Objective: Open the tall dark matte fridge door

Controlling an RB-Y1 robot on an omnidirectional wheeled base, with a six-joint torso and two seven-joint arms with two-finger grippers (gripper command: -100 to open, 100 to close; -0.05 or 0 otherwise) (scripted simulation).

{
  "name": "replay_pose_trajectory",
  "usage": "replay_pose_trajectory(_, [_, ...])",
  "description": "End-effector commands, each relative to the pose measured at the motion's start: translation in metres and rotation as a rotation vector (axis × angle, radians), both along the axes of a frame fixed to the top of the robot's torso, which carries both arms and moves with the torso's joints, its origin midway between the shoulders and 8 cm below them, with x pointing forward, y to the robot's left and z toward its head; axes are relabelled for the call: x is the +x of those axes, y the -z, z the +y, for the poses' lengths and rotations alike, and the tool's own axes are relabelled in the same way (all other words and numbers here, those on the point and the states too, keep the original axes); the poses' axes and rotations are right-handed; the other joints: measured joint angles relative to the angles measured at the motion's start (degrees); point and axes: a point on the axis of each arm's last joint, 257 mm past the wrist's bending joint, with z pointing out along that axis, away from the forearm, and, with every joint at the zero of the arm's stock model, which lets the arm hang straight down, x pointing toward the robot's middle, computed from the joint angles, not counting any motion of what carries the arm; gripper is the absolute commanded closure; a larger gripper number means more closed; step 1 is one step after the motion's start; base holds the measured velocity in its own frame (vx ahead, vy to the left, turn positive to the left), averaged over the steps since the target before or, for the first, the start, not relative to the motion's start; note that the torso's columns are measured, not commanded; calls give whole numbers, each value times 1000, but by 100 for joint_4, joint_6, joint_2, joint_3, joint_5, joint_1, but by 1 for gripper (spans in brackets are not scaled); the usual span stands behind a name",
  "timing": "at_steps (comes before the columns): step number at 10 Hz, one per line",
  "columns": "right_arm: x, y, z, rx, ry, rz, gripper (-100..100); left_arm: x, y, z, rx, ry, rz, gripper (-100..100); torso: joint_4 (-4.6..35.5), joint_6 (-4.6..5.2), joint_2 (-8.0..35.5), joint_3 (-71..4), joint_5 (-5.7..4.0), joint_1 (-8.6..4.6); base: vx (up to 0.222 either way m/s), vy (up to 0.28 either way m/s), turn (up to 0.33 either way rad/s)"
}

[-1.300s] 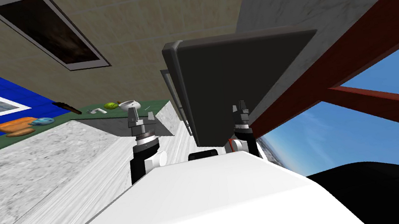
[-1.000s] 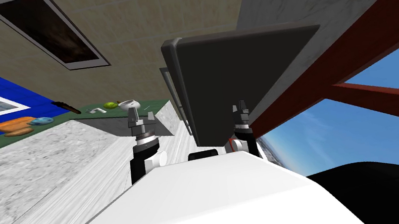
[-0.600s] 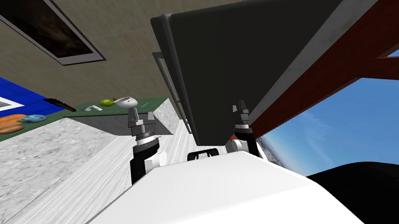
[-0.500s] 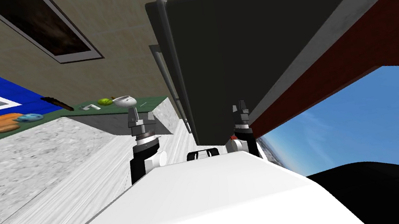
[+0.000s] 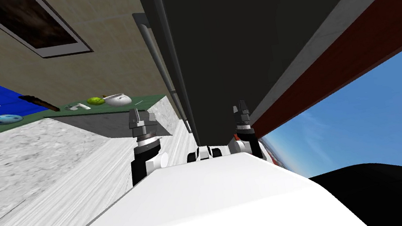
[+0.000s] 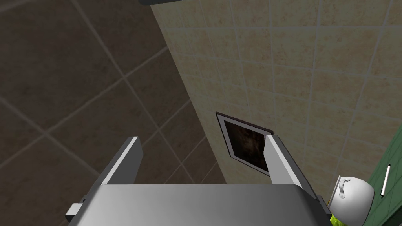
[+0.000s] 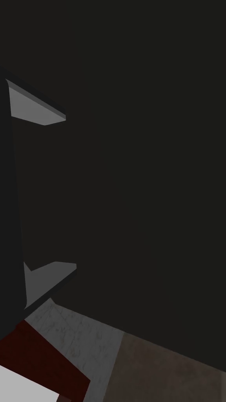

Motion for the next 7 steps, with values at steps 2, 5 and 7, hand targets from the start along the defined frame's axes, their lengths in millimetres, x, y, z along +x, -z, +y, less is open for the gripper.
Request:
replay_pose_trajectory(2, [6, -2, 12, -144, 16, 2, -100, 0, 0, 0, 0, 0, 0, 0, 11, -8, 0, -12, 6, 1, 41, 42, -102])
replay_pose_trajectory(5, [12, -5, 22, -271, 48, -6, -100, 0, 0, 0, 0, 0, 0, 0, 12, -21, -23, -30, 19, 27, 36, 56, -120])
replay_pose_trajectory(7, [15, -6, 27, -339, 71, -13, -100, 0, 0, 0, 0, 0, 0, 0, 22, -38, -40, -47, 30, 24, 31, 42, -99])
